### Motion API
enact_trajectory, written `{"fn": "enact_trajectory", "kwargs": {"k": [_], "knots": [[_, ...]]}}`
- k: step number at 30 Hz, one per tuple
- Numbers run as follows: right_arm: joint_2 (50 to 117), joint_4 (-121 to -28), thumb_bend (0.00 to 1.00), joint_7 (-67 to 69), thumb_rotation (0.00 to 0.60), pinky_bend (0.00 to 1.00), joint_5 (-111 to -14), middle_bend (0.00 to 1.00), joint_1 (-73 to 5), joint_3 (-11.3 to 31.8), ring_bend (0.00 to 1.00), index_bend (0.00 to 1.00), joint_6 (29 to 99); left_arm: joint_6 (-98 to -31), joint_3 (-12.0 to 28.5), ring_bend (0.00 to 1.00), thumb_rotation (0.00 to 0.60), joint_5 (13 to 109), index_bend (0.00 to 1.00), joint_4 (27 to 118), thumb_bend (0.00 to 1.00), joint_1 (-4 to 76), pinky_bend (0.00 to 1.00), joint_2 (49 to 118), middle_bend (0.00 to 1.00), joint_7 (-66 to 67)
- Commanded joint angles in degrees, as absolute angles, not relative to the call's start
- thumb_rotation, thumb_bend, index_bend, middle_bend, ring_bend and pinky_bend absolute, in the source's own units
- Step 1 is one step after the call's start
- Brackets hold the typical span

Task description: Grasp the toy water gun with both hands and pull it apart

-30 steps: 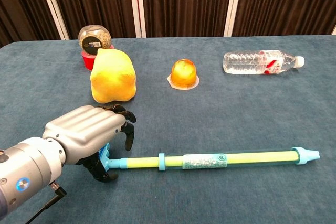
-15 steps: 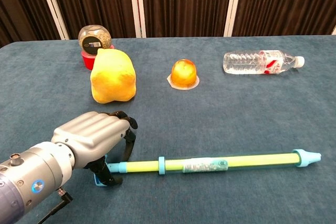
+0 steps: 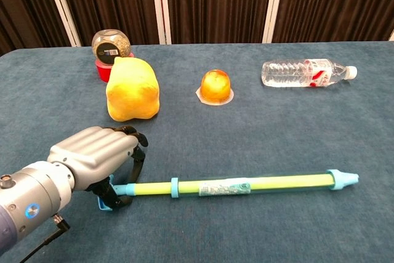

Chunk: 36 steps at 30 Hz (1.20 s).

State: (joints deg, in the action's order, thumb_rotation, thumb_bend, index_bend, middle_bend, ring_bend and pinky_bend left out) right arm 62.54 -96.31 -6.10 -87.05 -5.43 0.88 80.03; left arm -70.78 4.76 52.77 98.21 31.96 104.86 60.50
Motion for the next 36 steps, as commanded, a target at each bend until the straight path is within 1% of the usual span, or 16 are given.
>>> {"fn": "enact_trajectory", "kwargs": {"k": [1,6,12,19,27,30,36], "knots": [[62.1,-98.2,0.09,-7.8,0.6,0.05,-86.9,0.08,-6.5,0.7,0.05,0.23,78.0,-70.5,4.9,0.03,0.6,52.5,0.57,97.8,0.41,32.0,0.13,104.3,0.12,59.5],[62.3,-103.6,0.1,-12.5,0.6,0.04,-86.2,0.13,-8.1,-0.4,0.08,0.29,73.8,-69.7,5.5,0.04,0.6,52.1,0.57,97.4,0.41,32.6,0.13,104.2,0.13,57.8],[65.1,-107.4,0.11,-18.4,0.6,0.05,-84.2,0.13,-9.1,-1.3,0.08,0.3,70.7,-68.9,5.4,0.04,0.6,53.9,0.56,97.4,0.41,34.0,0.13,104.7,0.13,57.3],[68.4,-107.8,0.11,-22.8,0.6,0.05,-82.4,0.13,-9.3,-0.9,0.08,0.31,70.8,-68.1,4.7,0.04,0.6,56.6,0.56,96.6,0.42,35.6,0.13,104.2,0.13,57.5],[70.6,-107.3,0.12,-24.9,0.6,0.05,-79.0,0.14,-10.7,1.1,0.08,0.32,70.1,-67.9,4.9,0.04,0.6,56.3,0.56,97.0,0.42,36.4,0.13,103.6,0.13,57.7],[72.2,-106.9,0.12,-26.4,0.6,0.05,-77.4,0.14,-11.5,2.0,0.08,0.34,69.7,-67.9,5.1,0.04,0.6,56.1,0.56,97.4,0.42,36.8,0.13,103.4,0.13,57.8],[75.0,-106.4,0.13,-29.9,0.6,0.05,-74.4,0.14,-12.9,3.0,0.09,0.34,68.7,-68.0,5.4,0.04,0.6,56.4,0.56,98.3,0.42,37.5,0.13,103.1,0.13,57.9]]}}
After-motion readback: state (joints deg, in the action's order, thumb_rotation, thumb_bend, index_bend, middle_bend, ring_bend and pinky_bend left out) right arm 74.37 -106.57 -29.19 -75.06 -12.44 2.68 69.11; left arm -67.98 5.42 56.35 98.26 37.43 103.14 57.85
